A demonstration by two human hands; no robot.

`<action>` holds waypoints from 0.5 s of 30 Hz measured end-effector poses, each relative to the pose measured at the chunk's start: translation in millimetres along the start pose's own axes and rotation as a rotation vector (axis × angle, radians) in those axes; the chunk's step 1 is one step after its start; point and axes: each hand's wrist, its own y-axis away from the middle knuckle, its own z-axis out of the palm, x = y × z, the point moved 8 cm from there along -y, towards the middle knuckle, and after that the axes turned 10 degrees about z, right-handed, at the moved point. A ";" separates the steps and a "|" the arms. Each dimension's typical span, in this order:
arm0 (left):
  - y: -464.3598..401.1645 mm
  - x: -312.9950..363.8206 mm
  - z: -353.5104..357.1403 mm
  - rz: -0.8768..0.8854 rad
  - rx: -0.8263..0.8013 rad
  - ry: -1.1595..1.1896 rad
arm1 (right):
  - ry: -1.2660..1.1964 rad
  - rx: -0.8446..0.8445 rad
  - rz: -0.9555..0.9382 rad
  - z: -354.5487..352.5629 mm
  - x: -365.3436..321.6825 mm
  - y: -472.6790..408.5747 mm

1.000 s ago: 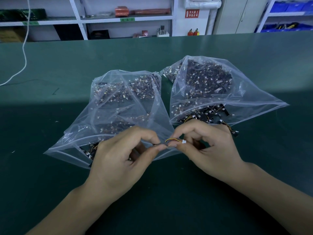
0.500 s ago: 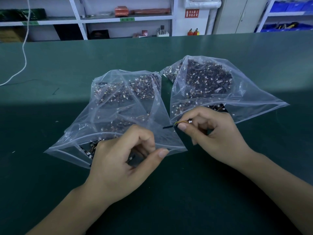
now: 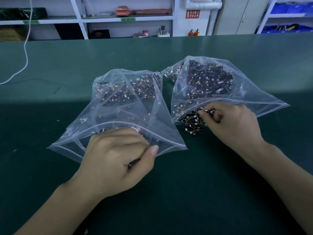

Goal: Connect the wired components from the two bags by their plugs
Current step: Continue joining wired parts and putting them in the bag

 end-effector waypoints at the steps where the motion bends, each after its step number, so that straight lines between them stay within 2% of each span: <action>1: -0.5 -2.6 1.1 -0.007 -0.038 -0.056 | 0.017 -0.003 0.014 0.2 2.1 -1.0; 6: 1.0 -22.8 16.1 -0.122 -0.272 -0.216 | 0.030 -0.033 0.046 1.6 5.1 -2.4; 9: 14.9 -40.0 22.8 -0.258 -0.391 -0.243 | -0.007 0.000 0.012 -1.0 -0.2 -0.4; 15: 21.5 -47.3 22.8 -0.404 -0.431 -0.261 | -0.239 0.028 -0.220 -9.1 -35.7 17.4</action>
